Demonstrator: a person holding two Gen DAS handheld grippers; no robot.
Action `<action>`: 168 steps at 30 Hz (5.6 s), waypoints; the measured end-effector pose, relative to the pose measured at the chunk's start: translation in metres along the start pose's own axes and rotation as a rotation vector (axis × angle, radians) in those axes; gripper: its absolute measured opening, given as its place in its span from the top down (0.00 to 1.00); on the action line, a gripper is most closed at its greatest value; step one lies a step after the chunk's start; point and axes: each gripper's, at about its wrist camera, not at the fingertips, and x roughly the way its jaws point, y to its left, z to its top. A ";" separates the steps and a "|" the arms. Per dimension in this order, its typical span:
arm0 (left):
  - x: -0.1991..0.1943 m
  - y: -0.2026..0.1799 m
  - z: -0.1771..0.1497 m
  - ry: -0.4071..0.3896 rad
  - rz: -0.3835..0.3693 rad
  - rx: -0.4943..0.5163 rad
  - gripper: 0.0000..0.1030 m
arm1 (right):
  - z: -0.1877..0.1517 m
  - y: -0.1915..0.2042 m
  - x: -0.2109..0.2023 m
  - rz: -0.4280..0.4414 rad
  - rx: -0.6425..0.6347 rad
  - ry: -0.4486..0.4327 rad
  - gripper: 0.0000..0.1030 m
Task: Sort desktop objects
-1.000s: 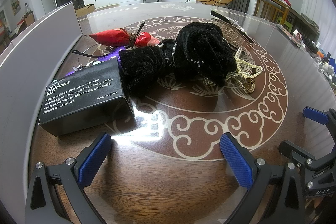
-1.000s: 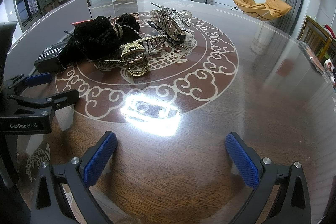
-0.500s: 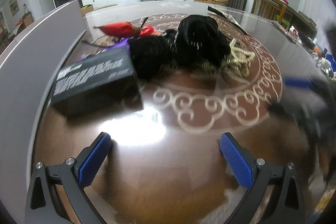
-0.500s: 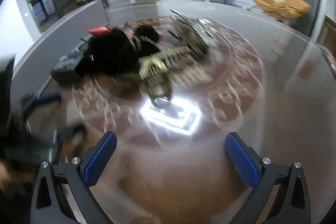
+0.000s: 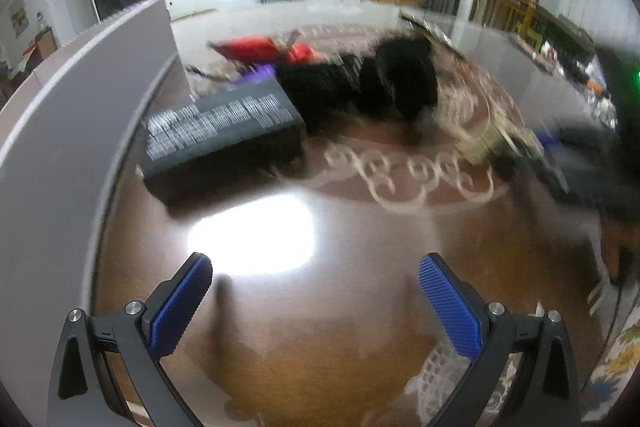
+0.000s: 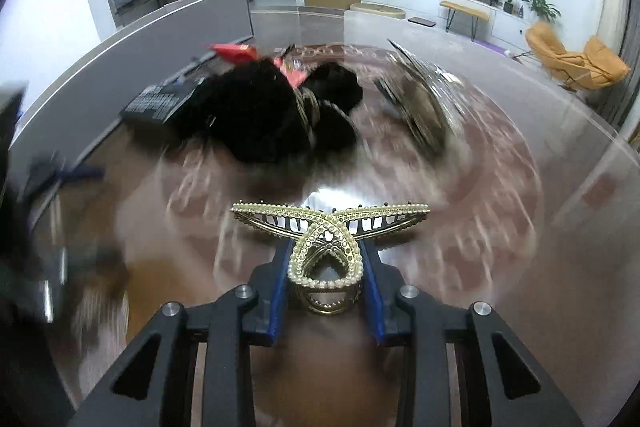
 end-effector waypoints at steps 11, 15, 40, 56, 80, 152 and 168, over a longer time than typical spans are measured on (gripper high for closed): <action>0.052 0.033 0.109 0.033 0.001 0.049 0.00 | -0.045 -0.002 -0.038 -0.028 0.084 -0.028 0.67; 0.061 0.029 0.104 0.102 -0.015 0.081 0.00 | -0.043 0.002 -0.035 -0.048 0.069 -0.024 0.67; 0.033 -0.003 0.043 0.047 -0.003 0.032 0.44 | -0.045 -0.023 -0.037 -0.029 0.193 -0.046 0.29; -0.001 -0.009 -0.002 0.001 -0.039 -0.042 0.44 | -0.029 0.015 -0.045 -0.032 0.025 -0.015 0.69; -0.143 0.217 -0.005 -0.142 0.168 -0.407 0.44 | 0.156 0.231 -0.097 0.290 -0.274 -0.306 0.69; 0.032 -0.016 0.015 0.001 0.031 -0.021 0.00 | -0.058 -0.015 -0.036 -0.232 0.238 0.038 0.00; 0.032 -0.016 0.015 0.001 0.031 -0.021 0.00 | -0.058 -0.015 -0.036 -0.232 0.237 0.039 0.00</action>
